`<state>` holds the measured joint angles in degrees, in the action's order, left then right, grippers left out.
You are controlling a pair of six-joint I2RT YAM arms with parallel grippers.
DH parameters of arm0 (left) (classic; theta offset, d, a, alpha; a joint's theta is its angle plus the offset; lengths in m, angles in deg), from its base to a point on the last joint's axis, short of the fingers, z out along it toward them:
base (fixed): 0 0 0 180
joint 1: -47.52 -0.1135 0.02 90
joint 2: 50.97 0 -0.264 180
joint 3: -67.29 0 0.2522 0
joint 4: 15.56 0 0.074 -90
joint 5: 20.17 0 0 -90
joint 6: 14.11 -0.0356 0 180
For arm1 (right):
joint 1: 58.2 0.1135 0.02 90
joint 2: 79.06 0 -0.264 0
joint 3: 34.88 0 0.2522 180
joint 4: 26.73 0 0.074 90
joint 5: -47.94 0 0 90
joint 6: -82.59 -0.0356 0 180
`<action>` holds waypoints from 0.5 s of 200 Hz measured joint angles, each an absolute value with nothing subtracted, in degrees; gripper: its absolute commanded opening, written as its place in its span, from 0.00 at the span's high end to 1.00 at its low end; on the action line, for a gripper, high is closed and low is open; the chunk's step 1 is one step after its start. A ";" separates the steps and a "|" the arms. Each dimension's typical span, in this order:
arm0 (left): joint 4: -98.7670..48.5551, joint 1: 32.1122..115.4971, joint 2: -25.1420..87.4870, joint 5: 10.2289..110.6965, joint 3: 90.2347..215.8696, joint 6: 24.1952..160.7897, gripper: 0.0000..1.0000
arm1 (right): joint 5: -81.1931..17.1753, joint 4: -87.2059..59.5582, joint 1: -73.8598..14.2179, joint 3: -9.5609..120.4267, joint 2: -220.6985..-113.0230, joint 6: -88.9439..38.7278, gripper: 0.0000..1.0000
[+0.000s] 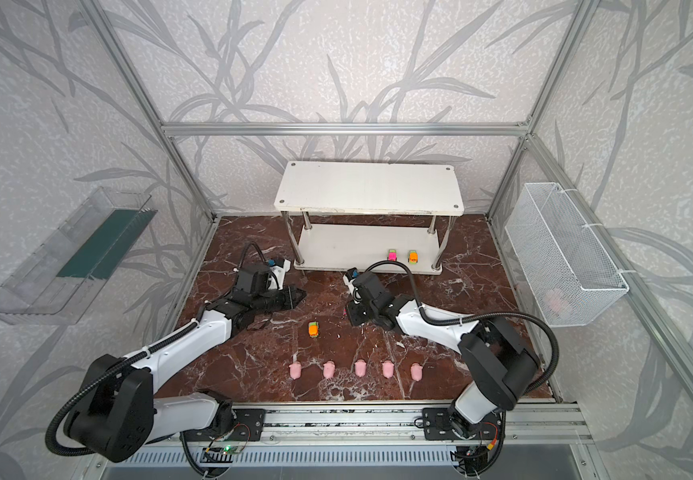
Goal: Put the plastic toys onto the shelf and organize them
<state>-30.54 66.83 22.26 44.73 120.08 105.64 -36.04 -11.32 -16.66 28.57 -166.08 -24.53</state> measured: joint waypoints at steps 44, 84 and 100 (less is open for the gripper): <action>-29.53 66.78 22.92 44.01 119.77 106.13 1.00 | -31.08 -14.03 -22.37 28.46 -165.21 -20.82 0.31; -29.25 66.72 22.92 43.77 119.77 106.32 1.00 | -24.98 -14.97 -23.70 28.29 -170.35 -17.91 0.26; -29.23 66.61 22.92 43.59 119.77 106.43 1.00 | -23.76 -16.04 -23.70 27.98 -171.24 -17.39 0.26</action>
